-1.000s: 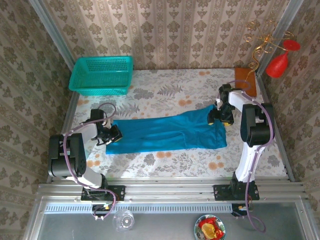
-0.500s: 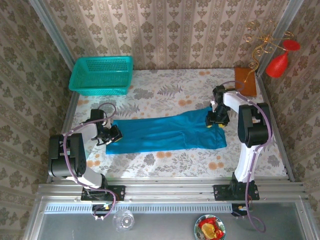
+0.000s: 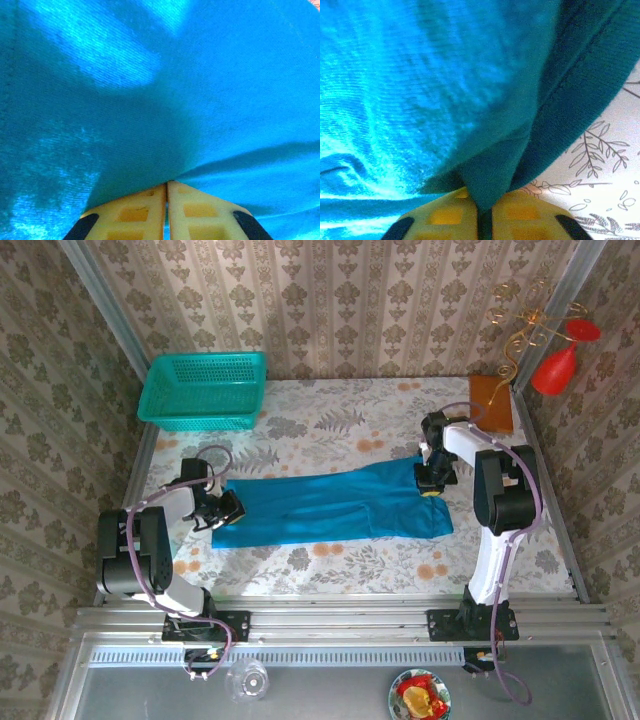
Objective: Fold the inside-out t-shirt
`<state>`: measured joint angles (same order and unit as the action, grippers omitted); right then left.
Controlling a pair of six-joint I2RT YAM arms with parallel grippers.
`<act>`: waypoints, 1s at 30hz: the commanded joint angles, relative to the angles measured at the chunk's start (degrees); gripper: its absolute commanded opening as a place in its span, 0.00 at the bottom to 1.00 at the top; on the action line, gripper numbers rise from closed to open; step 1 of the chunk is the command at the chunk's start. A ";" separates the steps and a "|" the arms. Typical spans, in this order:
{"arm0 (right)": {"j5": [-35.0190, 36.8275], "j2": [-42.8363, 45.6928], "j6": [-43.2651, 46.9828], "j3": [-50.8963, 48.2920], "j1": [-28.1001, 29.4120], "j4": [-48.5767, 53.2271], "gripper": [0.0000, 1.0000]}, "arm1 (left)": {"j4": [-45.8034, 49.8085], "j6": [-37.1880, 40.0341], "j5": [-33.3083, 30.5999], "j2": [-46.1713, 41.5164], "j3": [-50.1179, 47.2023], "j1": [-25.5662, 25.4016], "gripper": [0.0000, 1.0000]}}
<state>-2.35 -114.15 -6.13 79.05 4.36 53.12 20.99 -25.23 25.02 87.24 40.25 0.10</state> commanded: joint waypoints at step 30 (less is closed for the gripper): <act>6.00 7.79 -9.03 7.26 2.54 17.25 0.00 | -2.84 -6.06 -4.97 6.75 3.56 -15.52 0.05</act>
<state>12.23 -108.84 -12.47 87.24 3.27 67.96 19.20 -29.67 18.39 90.76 44.16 -13.47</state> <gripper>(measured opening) 0.049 0.061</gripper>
